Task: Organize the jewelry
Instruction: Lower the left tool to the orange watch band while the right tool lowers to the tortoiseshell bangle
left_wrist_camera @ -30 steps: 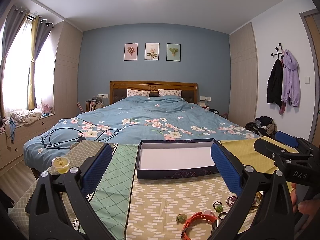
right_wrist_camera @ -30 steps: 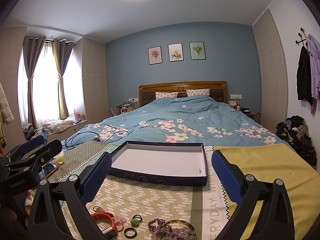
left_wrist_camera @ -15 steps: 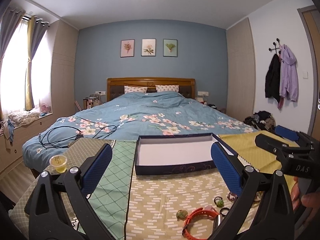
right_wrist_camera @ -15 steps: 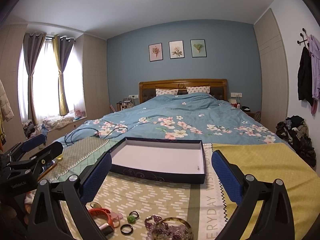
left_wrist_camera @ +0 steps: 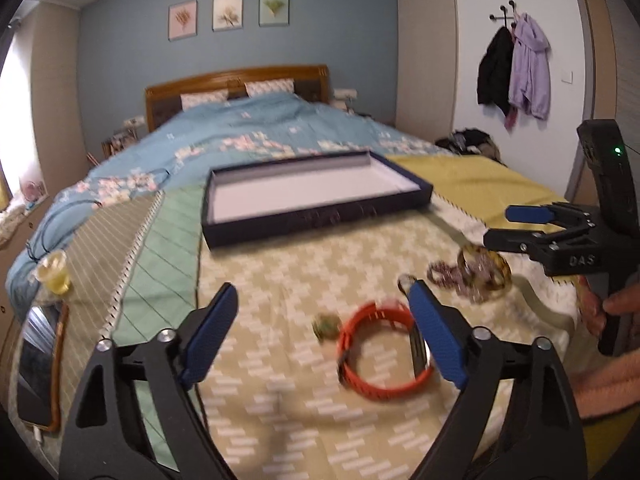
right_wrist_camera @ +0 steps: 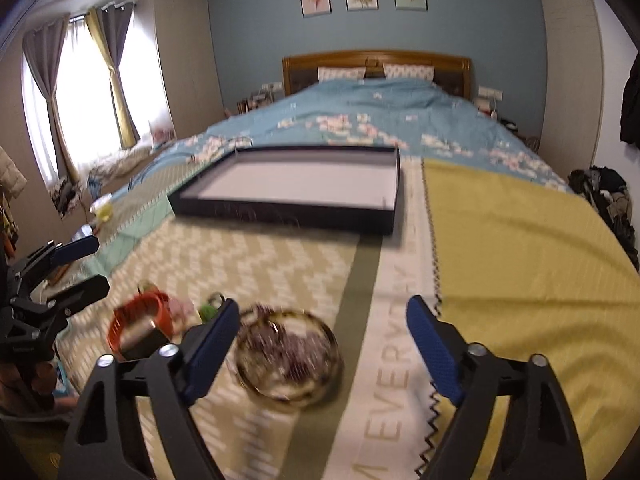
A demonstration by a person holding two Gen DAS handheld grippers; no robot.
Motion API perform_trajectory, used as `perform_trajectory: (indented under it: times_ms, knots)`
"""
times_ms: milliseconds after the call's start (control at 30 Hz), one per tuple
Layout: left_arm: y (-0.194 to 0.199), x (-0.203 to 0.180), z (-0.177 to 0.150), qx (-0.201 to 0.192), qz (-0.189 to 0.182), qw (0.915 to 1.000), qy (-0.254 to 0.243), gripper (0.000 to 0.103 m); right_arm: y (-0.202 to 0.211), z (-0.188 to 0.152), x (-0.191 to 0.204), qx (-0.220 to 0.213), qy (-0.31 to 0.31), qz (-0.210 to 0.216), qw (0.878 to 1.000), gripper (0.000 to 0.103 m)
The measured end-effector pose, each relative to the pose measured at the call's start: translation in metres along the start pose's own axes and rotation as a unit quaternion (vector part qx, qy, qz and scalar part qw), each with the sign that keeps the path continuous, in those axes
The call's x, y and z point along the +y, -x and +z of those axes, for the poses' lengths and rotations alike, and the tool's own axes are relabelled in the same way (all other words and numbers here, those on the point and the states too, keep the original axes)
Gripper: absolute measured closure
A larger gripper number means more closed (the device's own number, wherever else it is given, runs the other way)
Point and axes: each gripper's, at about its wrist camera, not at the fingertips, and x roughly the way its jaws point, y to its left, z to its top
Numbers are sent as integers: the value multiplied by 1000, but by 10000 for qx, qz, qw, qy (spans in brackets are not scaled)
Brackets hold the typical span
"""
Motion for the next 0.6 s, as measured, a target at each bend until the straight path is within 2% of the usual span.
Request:
perform_trajectory:
  times_ms: [133,300,367,433,533,600]
  knots:
    - [-10,-3,-9,333,-185,9993,67,31,-7,-3,-11,196,-163,164,9995,38]
    - [-15,-5,-17,689,-410,9967,115,48,-11,-3,-13,358,-128,247,9990,60]
    - [-17,-5,-21,834,-465,9954,99,59,-13,-3,-13,419,-107,318,9986,67]
    - [-21,-2,-23,980,-555,9935,147,68,-16,-2,-12,490,-104,328,9982,69]
    - [-24,7,-24,1096,-796,9903,309,73,-19,-2,-12,545,-130,416,9976,77]
    - [-24,8,-23,1118,-833,9899,263,76,-21,-2,-13,601,-137,454,9971,84]
